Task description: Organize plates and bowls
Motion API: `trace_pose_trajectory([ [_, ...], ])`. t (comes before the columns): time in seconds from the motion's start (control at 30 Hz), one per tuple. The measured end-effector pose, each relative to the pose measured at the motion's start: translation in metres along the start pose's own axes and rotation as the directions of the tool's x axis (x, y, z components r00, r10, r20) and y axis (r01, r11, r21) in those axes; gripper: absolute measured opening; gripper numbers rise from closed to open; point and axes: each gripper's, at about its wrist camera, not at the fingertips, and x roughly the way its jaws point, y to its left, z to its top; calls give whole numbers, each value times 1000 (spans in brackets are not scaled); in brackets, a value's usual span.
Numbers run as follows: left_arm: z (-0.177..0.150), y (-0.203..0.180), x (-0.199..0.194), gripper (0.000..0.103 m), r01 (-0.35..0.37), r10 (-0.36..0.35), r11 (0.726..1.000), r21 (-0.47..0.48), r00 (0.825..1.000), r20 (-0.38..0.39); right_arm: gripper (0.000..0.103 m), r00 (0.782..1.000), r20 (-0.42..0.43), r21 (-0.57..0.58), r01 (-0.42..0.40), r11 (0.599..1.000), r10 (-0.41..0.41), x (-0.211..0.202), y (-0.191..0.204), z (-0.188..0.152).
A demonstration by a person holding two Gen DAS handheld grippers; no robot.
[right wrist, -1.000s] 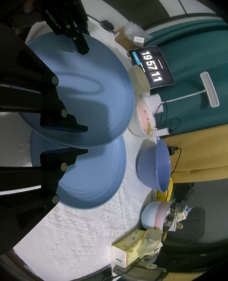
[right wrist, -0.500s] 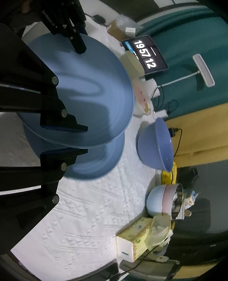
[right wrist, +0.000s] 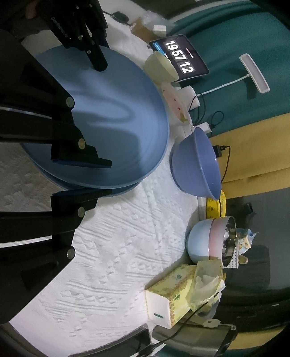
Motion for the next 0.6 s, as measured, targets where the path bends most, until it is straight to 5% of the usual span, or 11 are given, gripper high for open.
trace_pose_trajectory([
  [0.6, 0, 3, 21, 38, 8, -8, 1000, 6, 998, -60, 19, 996, 3, -45, 84, 995, -84, 1, 12, 3],
])
